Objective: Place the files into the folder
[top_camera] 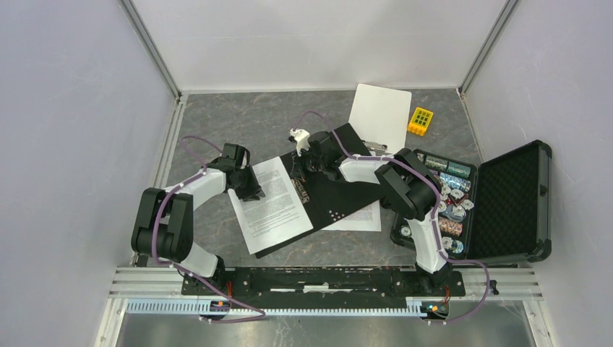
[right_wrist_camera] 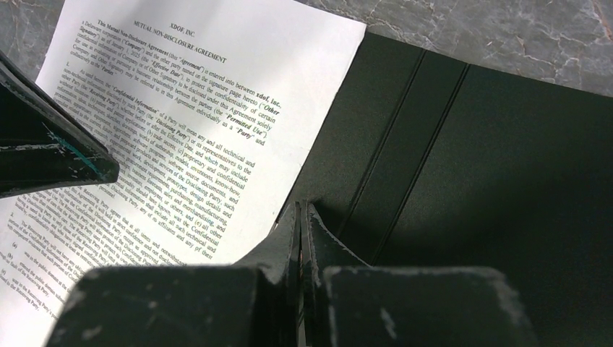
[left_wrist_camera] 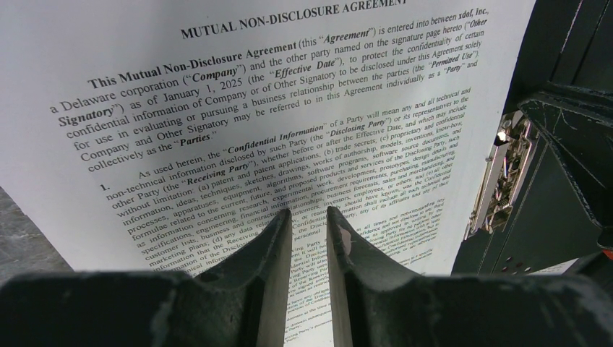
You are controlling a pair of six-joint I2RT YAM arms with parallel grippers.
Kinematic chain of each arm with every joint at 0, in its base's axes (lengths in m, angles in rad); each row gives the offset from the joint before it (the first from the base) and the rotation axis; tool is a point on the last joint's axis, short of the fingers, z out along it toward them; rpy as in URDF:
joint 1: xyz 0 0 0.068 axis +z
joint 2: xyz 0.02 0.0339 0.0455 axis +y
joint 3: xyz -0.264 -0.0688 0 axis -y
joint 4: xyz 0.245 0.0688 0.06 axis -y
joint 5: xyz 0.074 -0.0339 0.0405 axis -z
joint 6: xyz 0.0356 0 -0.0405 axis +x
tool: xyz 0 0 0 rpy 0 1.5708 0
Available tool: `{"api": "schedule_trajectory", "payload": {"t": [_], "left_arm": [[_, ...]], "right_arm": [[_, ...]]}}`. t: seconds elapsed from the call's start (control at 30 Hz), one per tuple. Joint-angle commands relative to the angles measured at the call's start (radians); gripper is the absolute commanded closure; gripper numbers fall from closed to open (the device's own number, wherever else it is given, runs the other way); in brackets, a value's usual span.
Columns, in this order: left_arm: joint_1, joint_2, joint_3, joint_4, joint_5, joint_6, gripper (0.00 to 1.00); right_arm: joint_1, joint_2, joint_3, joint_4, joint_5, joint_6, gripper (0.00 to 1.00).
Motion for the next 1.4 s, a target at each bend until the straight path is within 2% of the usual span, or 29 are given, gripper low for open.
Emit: {"api": "schedule_trajectory", "payload": {"t": [0.0,0.23,0.47,0.5,0.57,0.73,0.87,0.93,1.07,1.2,1.37], "left_arm": [[-0.005,0.059,-0.023,0.040,-0.066,-0.022,0.68],[-0.005,0.060,-0.025,0.033,-0.072,-0.022,0.68],[-0.005,0.063,-0.025,0.032,-0.076,-0.023,0.68],[-0.005,0.062,-0.025,0.031,-0.079,-0.022,0.68],[-0.005,0.060,-0.027,0.030,-0.087,-0.022,0.68],[-0.005,0.059,-0.028,0.028,-0.094,-0.024,0.68],[-0.005,0.059,-0.026,0.028,-0.094,-0.023,0.68],[-0.005,0.059,-0.026,0.028,-0.094,-0.023,0.68],[-0.005,0.060,-0.025,0.028,-0.090,-0.025,0.68],[-0.005,0.057,-0.026,0.029,-0.083,-0.021,0.68],[-0.005,0.050,-0.026,0.027,-0.081,-0.020,0.68]], "right_arm": [[0.012,0.072,-0.042,-0.143,0.002,-0.057,1.00],[0.021,0.097,-0.071,-0.139,-0.020,-0.094,1.00],[0.023,0.080,-0.008,-0.182,-0.022,-0.130,1.00],[0.021,0.060,0.008,-0.185,-0.010,-0.124,0.97],[0.011,0.015,0.042,-0.185,0.012,-0.104,0.81],[-0.038,-0.057,0.135,-0.184,-0.002,-0.045,0.59],[-0.060,-0.053,0.181,-0.243,-0.025,-0.056,0.52],[-0.064,-0.055,0.172,-0.250,-0.024,-0.061,0.53],[-0.067,-0.039,0.175,-0.270,-0.040,-0.060,0.65],[-0.067,-0.036,0.145,-0.266,-0.101,-0.054,0.63],[-0.068,-0.032,0.124,-0.249,-0.125,-0.054,0.69]]}}
